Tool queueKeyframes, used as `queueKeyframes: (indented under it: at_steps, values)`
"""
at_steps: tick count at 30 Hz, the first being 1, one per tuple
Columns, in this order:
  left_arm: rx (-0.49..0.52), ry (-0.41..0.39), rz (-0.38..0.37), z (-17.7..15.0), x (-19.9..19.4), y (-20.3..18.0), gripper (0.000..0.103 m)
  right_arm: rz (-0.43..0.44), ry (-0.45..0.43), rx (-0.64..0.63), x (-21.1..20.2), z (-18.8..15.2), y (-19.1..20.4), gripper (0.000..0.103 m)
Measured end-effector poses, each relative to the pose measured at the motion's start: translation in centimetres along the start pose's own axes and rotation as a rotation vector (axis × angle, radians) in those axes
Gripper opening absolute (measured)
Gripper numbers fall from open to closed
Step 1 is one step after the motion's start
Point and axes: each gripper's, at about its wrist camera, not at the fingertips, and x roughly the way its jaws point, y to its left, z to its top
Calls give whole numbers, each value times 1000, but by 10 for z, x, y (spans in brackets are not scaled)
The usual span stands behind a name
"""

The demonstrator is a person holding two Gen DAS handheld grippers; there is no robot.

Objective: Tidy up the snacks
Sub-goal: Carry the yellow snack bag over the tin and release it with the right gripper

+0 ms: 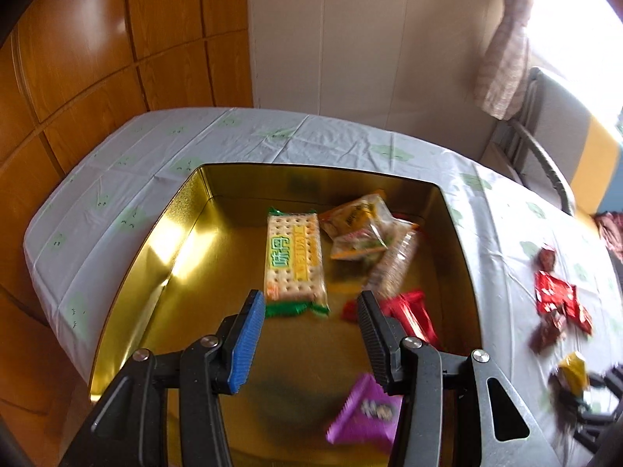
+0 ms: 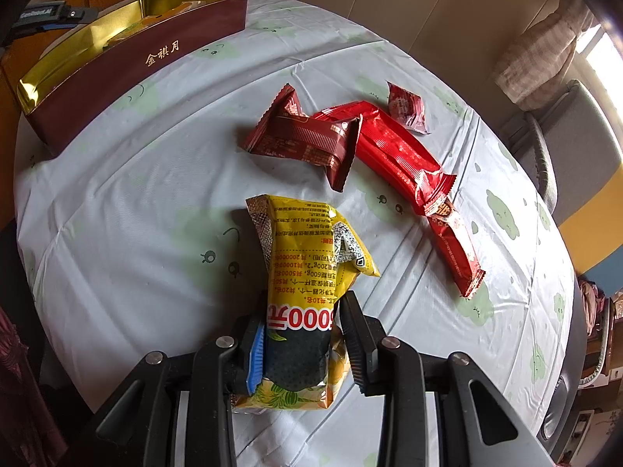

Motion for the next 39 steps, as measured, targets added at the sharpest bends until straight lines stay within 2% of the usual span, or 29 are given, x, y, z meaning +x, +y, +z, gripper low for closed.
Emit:
queueKeyframes:
  at_steps: [7,12,17,30,39]
  values:
    - [55,-19,6,-32,-25,-7,50,5,3,6,0,1,-4,35]
    - [52,7,14,-51,-30,-4,50,-8,0,-5,0,1,0,35]
    - [40,-5,33,-63,-41,1,50,-14,-2,-4,-1,0,3,34]
    - [-1,-82,68,-66,-65,24,50,-13,1,26,1,-1,0,34]
    - [-52,-76,81,-67,-64,47,50,-60,61,59,4,15,2,32]
